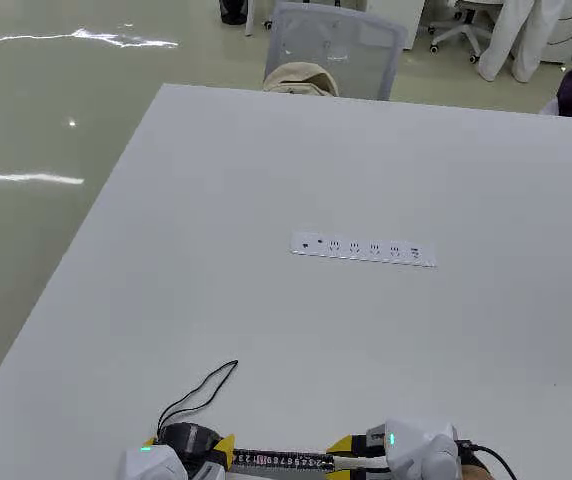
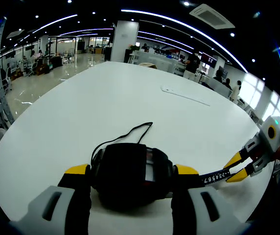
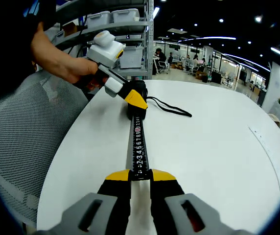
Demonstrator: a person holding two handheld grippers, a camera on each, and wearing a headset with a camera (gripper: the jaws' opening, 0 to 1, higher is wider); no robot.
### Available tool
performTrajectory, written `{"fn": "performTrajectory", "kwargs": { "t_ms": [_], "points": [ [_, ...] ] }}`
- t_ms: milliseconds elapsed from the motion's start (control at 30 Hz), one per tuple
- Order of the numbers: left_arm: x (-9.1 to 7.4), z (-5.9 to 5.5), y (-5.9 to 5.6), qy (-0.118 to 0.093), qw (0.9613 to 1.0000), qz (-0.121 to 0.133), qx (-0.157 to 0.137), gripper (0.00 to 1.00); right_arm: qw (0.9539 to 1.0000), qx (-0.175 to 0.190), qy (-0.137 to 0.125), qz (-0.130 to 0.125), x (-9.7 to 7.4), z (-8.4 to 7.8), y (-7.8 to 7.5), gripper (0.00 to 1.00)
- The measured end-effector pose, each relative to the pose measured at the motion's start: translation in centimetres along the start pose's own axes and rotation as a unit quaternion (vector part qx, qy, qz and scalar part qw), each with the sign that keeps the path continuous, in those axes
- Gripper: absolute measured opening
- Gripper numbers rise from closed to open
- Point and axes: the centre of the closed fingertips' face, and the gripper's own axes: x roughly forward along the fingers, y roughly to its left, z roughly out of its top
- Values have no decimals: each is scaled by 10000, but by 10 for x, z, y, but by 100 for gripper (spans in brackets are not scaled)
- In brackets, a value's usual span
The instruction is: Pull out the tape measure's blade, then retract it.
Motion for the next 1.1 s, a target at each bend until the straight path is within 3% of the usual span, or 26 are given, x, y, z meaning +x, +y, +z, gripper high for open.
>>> {"fn": "performTrajectory", "kwargs": {
  "t_ms": [1100],
  "points": [
    [1, -1, 2, 2, 9997, -168, -172, 64, 9999, -82, -47, 104, 21, 15, 0, 13]
  ]
}}
